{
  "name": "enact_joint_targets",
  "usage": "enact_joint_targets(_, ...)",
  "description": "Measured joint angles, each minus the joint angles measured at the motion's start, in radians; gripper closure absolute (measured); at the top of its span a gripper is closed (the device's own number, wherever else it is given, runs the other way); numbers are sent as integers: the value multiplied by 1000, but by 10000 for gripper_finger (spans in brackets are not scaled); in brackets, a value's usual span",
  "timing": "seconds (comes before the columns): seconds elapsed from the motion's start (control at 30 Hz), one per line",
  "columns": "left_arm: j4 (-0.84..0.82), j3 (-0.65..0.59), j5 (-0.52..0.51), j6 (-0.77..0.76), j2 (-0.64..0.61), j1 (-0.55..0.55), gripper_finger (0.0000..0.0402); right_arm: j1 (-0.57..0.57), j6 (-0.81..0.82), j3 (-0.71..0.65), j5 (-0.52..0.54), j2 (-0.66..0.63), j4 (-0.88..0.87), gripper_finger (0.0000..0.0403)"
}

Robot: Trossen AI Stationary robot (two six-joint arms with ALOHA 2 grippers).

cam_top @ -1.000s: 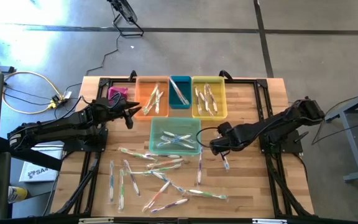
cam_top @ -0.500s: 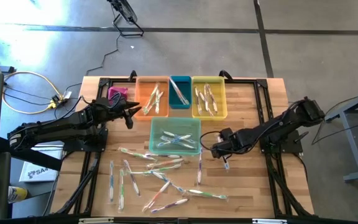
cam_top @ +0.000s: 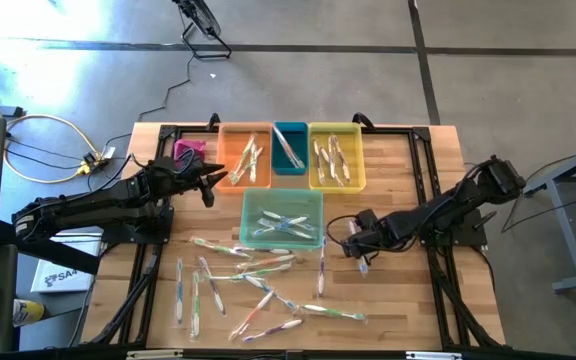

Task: Pick & Place Toothbrushes
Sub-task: Put the blue toothbrush into the green bin

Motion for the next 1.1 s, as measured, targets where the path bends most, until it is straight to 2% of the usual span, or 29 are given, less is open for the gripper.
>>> enact_joint_targets(0.27,0,0,0,0,0,0,297,8,-3,-2,4,1,2,309)
enact_joint_targets(0.63,0,0,0,0,0,0,297,8,-3,-3,6,3,5,389)
enact_joint_targets(1.1,0,0,0,0,0,0,297,8,-11,-3,5,3,9,395)
